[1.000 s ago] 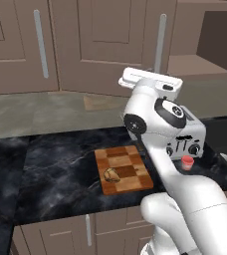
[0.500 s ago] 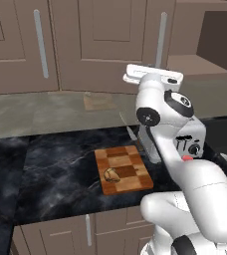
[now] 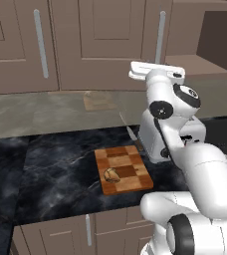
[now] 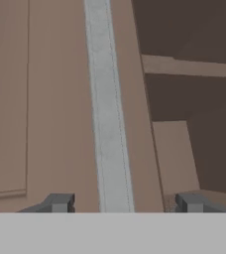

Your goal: Pick the bread, place it on the cutting board, pick the jam, place it on the counter, and close the cabinet.

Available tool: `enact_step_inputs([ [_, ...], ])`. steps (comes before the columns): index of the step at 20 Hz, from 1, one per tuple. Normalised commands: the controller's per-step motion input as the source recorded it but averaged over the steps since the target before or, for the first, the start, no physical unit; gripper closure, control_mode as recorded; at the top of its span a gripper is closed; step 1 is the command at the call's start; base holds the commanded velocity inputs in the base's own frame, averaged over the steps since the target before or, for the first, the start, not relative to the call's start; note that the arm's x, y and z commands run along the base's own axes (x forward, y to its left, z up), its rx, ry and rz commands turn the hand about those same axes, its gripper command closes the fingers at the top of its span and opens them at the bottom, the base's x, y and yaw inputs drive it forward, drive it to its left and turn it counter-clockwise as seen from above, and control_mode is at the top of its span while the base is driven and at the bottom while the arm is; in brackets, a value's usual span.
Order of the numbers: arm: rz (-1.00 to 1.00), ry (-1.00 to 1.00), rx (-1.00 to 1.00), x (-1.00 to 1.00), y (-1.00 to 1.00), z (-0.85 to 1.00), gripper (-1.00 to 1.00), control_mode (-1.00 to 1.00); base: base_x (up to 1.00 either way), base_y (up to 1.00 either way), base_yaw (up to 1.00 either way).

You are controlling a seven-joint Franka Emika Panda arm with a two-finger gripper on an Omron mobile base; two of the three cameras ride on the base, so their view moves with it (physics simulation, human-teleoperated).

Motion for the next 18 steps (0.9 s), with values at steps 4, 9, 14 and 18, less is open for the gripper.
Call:
enact_step_inputs([
  [4, 0.09, 0.00, 0.00, 0.36, 0.00, 0.00, -1.00, -1.00, 0.00, 0.00, 0.00],
  [9, 0.10, 0.00, 0.00, 0.27, 0.00, -0.01, -1.00, -1.00, 0.00, 0.00, 0.00],
  [14, 0.12, 0.00, 0.00, 0.16, 0.00, -0.05, -1.00, -1.00, 0.00, 0.00, 0.00],
  [18, 0.12, 0.00, 0.00, 0.16, 0.06, -0.04, -1.00, -1.00, 0.00, 0.00, 0.00],
])
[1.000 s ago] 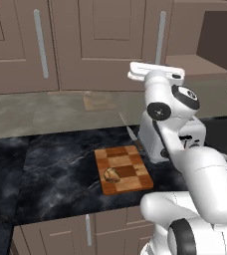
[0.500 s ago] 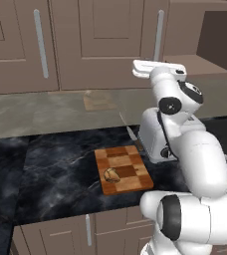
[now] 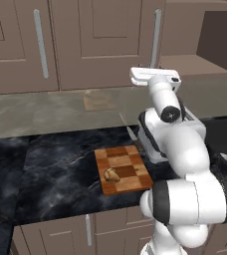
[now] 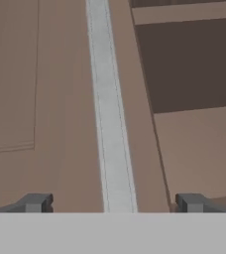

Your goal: Pick the bread, place it on the cutting board, pick the jam, place it on the counter, and close the cabinet.

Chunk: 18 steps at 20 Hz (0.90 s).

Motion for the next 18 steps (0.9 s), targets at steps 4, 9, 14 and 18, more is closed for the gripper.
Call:
enact_step_inputs([
  [4, 0.07, 0.00, 0.00, 0.24, 0.14, 0.00, -1.00, -1.00, 0.00, 0.00, 0.00],
  [9, 0.03, 0.00, 0.00, 0.39, 0.03, 0.00, -1.00, -1.00, 0.00, 0.00, 0.00],
  [14, 0.01, 0.00, 0.00, 0.44, 0.00, 0.00, -1.00, -1.00, 0.00, 0.00, 0.00],
  [18, 0.01, 0.00, 0.00, 0.53, 0.00, 0.00, -1.00, -1.00, 0.00, 0.00, 0.00],
])
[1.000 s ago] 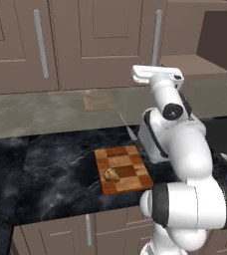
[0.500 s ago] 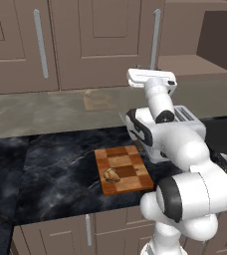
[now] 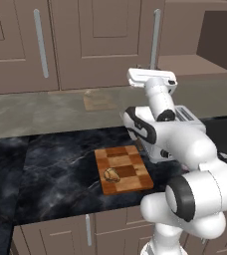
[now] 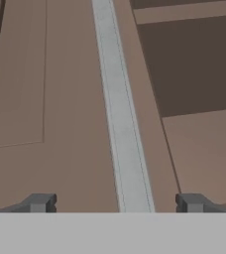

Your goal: Pick the bread, place it on the cutting board, pick the jam, place it on the counter, and close the cabinet.

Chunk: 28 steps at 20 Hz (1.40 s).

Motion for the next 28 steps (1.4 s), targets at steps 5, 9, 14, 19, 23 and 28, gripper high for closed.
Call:
enact_step_inputs([
  [5, 0.03, 0.00, 0.00, 0.24, 0.00, 0.00, -1.00, -1.00, 0.00, 0.00, 0.00],
  [9, 0.06, 0.00, 0.00, 0.00, -0.09, 0.01, -1.00, -1.00, 0.00, 0.00, 0.00],
  [14, 0.03, 0.00, 0.00, -0.04, -0.18, 0.03, -1.00, -1.00, 0.00, 0.00, 0.00],
  [19, 0.02, 0.00, 0.00, -0.26, -0.22, 0.01, -1.00, -1.00, 0.00, 0.00, 0.00],
  [23, 0.01, 0.00, 0.00, -0.36, -0.19, 0.02, -1.00, -1.00, 0.00, 0.00, 0.00],
  [28, 0.00, 0.00, 0.00, -0.39, -0.15, 0.04, -1.00, -1.00, 0.00, 0.00, 0.00],
])
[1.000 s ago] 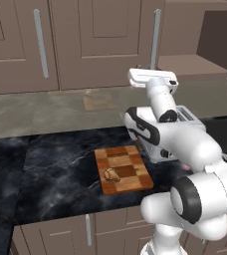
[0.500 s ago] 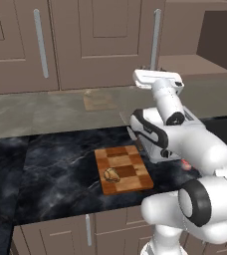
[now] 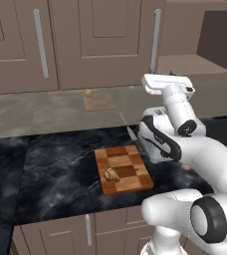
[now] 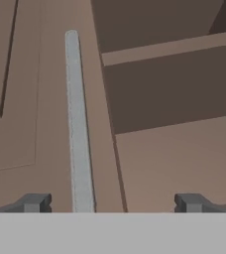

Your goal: Pick the bread, place it on the cutting board, pick the jam, place it on the counter, and close the cabinet.

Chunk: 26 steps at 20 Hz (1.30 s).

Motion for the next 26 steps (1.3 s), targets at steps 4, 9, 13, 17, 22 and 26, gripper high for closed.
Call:
enact_step_inputs([
  [4, 0.00, 0.00, 0.00, -0.48, -0.15, 0.07, -1.00, -1.00, 0.00, 0.00, 0.00],
  [9, 0.01, -0.01, 0.00, -0.63, -0.15, 0.12, -1.00, -1.00, 0.00, 0.00, 0.00],
  [13, 0.00, -0.01, 0.00, -0.60, -0.10, 0.15, -1.00, -1.00, 0.00, 0.00, 0.00],
  [17, 0.00, 0.00, 0.00, -0.61, -0.08, 0.19, -1.00, -1.00, 0.00, 0.00, 0.00],
  [22, 0.00, 0.00, 0.00, -0.62, -0.08, 0.25, -1.00, -1.00, 0.00, 0.00, 0.00],
  [26, 0.00, 0.00, 0.00, -0.60, -0.09, 0.27, -1.00, -1.00, 0.00, 0.00, 0.00],
])
